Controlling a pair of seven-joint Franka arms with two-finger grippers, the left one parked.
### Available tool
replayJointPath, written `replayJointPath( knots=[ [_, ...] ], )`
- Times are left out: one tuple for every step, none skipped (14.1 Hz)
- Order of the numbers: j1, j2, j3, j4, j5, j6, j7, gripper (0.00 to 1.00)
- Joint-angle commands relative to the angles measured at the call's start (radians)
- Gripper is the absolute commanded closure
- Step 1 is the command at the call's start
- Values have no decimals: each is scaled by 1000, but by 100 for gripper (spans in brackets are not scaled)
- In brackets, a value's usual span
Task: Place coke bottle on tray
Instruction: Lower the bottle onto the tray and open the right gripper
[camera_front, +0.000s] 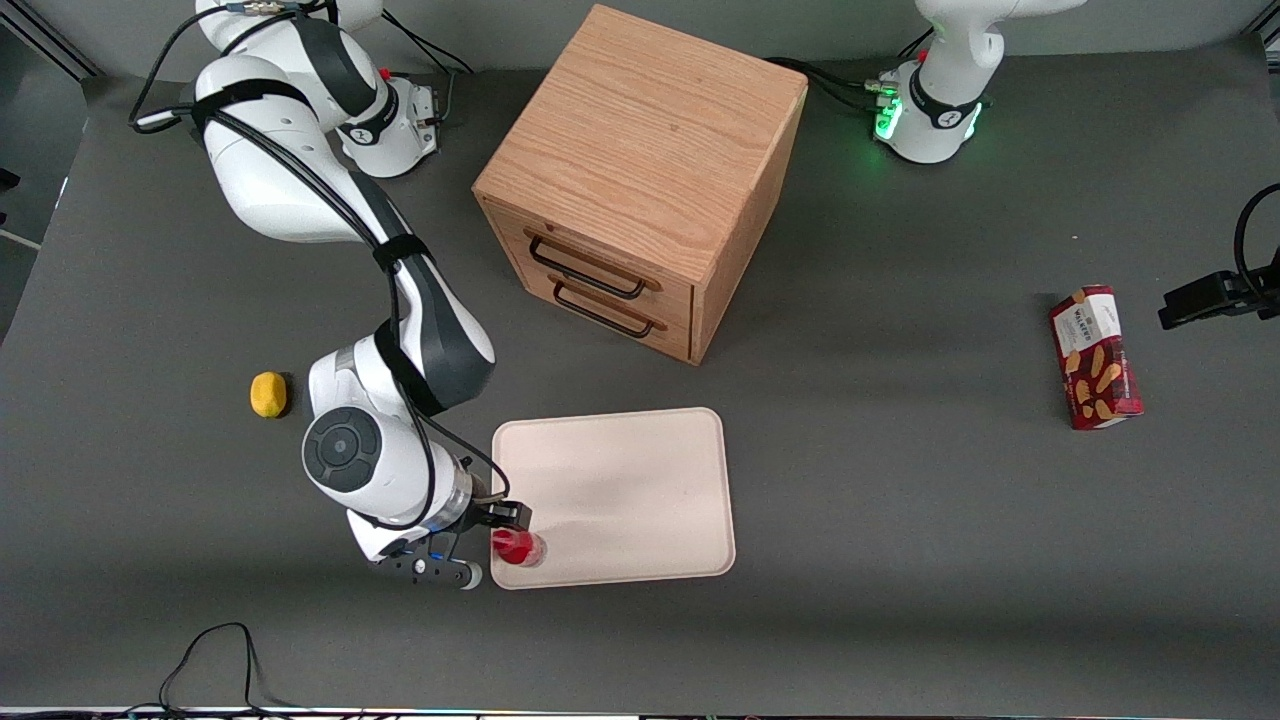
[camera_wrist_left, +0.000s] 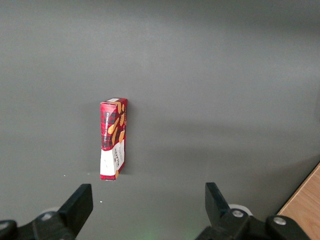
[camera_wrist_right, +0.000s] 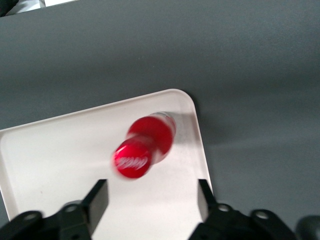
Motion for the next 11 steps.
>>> replayJointPath(
  knots=[
    [8, 13, -2, 33, -26, -14, 32, 0],
    [8, 10, -2, 32, -26, -17, 32, 0],
    [6, 9, -2, 32, -26, -19, 32, 0],
    [6, 6, -4, 32, -26, -19, 32, 0],
    [4, 1, -2, 32, -24, -20, 31, 0],
    [1, -4, -2, 32, -23, -40, 31, 0],
    [-2, -17, -4, 32, -22, -90, 20, 0],
    [-15, -37, -4, 32, -16, -136, 17, 0],
    [-35, -54, 1, 26, -10, -182, 8, 0],
    [-49, -83, 2, 9, -4, -240, -13, 0],
    [-61, -115, 2, -13, 13, -287, -44, 0]
  ],
)
